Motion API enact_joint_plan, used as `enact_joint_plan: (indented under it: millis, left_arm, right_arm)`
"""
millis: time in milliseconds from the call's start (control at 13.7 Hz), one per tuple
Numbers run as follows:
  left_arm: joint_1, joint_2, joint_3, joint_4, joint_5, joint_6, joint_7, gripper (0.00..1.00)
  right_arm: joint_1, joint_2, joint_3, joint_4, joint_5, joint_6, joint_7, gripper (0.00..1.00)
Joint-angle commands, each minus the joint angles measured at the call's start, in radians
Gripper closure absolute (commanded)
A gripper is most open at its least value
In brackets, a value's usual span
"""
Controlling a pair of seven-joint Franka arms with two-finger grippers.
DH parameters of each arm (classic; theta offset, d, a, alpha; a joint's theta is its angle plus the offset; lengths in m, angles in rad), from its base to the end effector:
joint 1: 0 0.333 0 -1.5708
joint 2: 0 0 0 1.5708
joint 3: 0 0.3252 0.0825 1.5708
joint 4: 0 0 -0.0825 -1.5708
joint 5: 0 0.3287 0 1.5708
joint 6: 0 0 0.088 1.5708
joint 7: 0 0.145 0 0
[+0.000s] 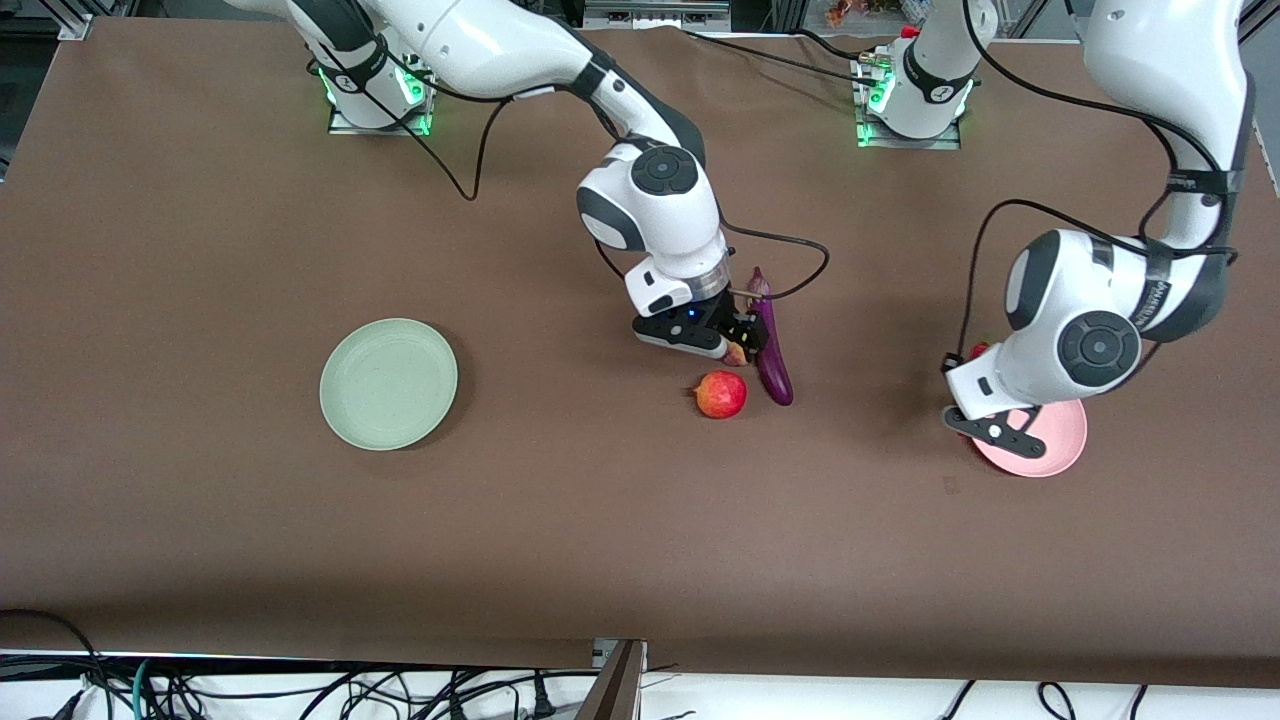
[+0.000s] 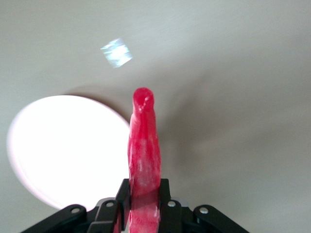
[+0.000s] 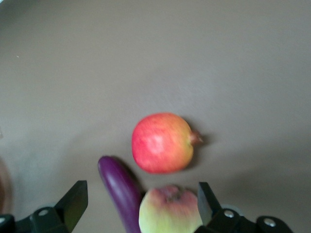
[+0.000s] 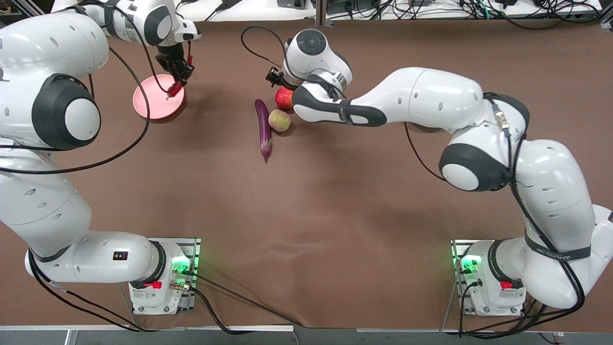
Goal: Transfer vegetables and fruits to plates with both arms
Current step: 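Carry the chili to the pink plate while the right gripper grasps the pomegranate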
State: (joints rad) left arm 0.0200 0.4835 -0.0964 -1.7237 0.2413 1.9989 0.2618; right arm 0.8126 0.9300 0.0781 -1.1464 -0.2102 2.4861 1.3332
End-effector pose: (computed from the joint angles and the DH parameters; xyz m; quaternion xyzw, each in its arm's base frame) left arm 0.5955 -0.0178 0.2959 -0.9660 0.2236 0.1084 0.0714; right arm 0.5072 0.5877 0.2777 -0.9628 0.1687 -0.1373 0.1600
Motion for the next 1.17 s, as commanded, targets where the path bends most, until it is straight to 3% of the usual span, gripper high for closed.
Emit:
enact_joint_plan:
  millis: [0, 219, 291, 364, 437, 802, 1093]
  left_arm:
    - [0.06, 0.096, -0.005, 0.093, 0.061, -0.002, 0.135, 0.94]
    - [0.119, 0.182, -0.003, 0.133, 0.101, 0.065, 0.207, 0.94]
    - [0.147, 0.197, -0.003, 0.135, 0.102, 0.104, 0.236, 0.87]
    - [0.15, 0.198, -0.005, 0.135, 0.099, 0.109, 0.25, 0.54]
    - [0.141, 0.198, -0.005, 0.136, 0.096, 0.109, 0.252, 0.01]
    - [0.138, 0.185, -0.017, 0.145, 0.082, 0.061, 0.249, 0.0]
    - [0.117, 0.167, -0.032, 0.15, 0.081, 0.003, 0.241, 0.0]
  right_arm:
    - [0.045, 0.082, -0.054, 0.076, -0.079, 0.045, -0.055, 0.0]
    - [0.045, 0.093, -0.057, 0.077, -0.118, 0.049, -0.078, 0.0]
    - [0.045, 0.099, -0.063, 0.079, -0.13, 0.053, -0.088, 0.0]
    - [0.049, 0.11, -0.072, 0.085, -0.141, 0.056, -0.098, 0.0]
    - [0.057, 0.121, -0.083, 0.094, -0.159, 0.06, -0.104, 0.0]
    - [0.082, 0.18, -0.135, 0.14, -0.196, 0.109, -0.106, 0.0]
    - [0.086, 0.199, -0.143, 0.155, -0.199, 0.117, -0.106, 0.0]
